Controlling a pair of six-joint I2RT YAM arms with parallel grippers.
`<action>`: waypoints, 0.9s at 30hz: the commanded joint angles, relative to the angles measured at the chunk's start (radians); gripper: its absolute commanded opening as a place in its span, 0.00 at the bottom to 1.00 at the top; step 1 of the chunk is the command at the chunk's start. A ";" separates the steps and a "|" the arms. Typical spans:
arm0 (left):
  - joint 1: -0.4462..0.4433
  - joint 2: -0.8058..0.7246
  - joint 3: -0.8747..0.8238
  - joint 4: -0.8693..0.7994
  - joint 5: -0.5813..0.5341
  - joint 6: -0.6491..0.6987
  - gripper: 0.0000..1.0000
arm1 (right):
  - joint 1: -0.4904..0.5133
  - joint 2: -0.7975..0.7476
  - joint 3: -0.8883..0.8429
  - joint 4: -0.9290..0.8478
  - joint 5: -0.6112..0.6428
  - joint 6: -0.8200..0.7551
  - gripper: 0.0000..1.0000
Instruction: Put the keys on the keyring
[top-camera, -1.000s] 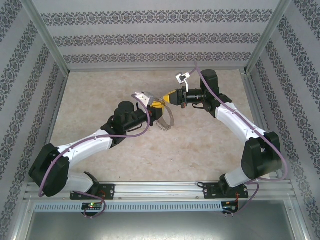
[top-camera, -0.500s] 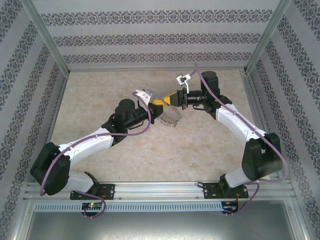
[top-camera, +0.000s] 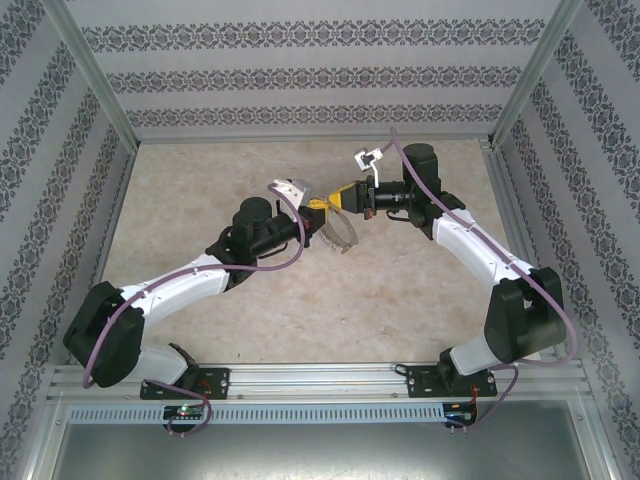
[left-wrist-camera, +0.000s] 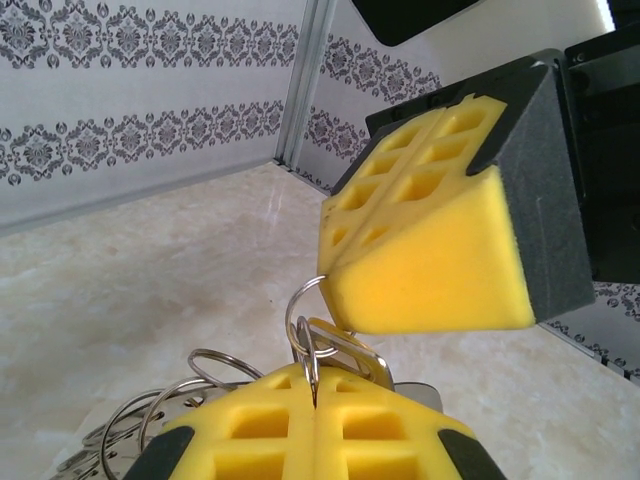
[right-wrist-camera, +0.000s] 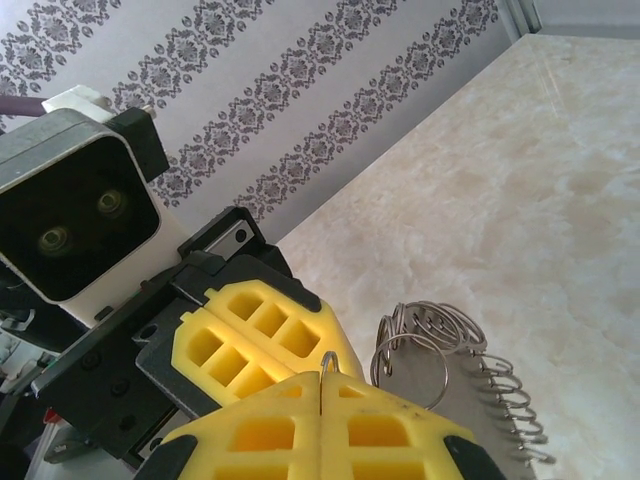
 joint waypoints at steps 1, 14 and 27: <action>-0.016 -0.045 0.026 0.025 0.048 0.081 0.00 | -0.005 -0.033 0.005 0.046 0.002 0.028 0.00; -0.003 -0.139 0.078 -0.077 0.121 0.203 0.00 | -0.036 -0.030 -0.004 -0.008 0.030 0.078 0.00; 0.009 -0.135 0.125 -0.110 0.147 0.236 0.00 | -0.052 -0.013 -0.056 -0.045 0.040 0.099 0.42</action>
